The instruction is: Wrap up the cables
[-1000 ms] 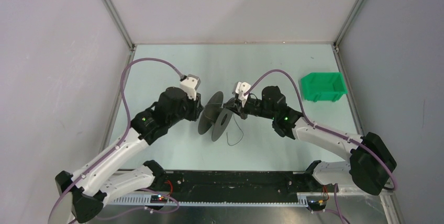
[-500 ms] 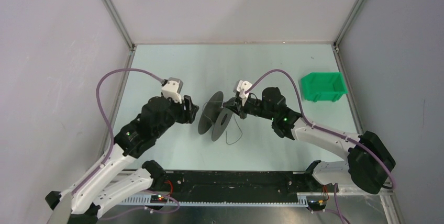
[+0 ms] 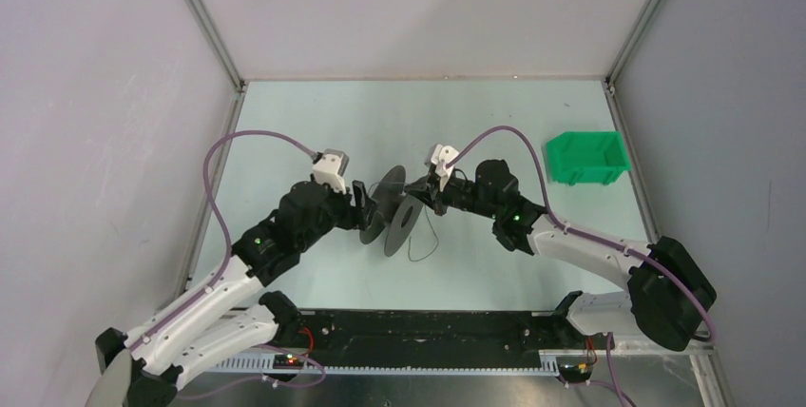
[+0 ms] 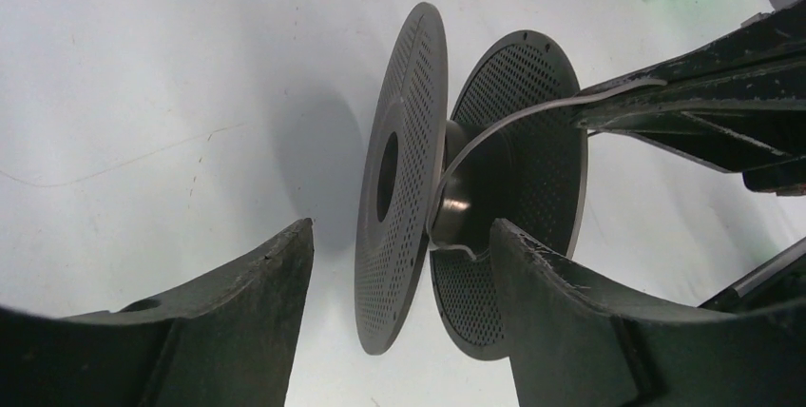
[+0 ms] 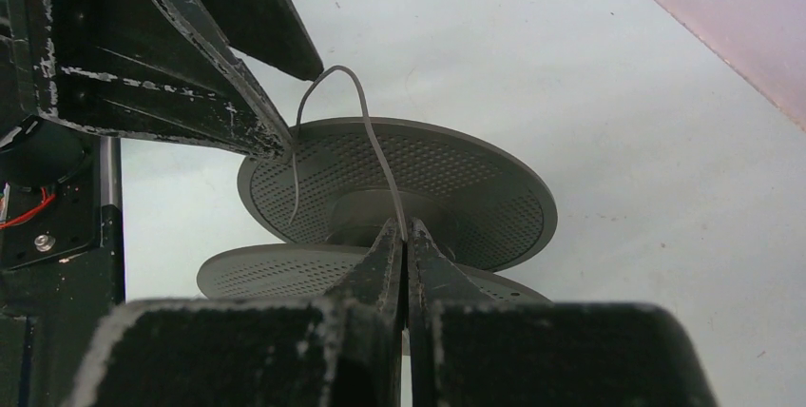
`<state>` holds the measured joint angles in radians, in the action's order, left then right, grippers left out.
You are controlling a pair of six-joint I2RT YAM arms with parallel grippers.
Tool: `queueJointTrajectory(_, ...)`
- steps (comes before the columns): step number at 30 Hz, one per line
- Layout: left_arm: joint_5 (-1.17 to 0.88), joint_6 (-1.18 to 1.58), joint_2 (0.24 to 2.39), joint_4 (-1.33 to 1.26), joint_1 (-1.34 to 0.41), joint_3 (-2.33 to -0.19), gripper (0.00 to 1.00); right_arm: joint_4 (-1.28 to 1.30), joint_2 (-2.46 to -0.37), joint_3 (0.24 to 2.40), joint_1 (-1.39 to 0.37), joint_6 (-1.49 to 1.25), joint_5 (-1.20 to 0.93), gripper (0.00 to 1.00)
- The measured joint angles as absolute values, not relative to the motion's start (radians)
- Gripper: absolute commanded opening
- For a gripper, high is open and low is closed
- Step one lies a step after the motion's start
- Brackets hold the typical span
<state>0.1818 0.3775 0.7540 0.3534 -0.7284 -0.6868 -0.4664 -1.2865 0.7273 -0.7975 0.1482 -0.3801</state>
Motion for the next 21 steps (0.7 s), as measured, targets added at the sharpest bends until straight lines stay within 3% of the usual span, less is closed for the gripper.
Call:
queueJointTrajectory(8, 0.238, 0.385, 0.807, 0.295, -0.748, -0.67, 0.63, -0.483, -1.287, 0.719, -0.797, 0.139, -0.38, 0.0)
queueJointTrajectory(21, 0.336, 0.384, 0.839, 0.292, -0.799, -0.64, 0.59, -0.493, -1.286, 0.712, -0.797, 0.138, -0.371, 0.0)
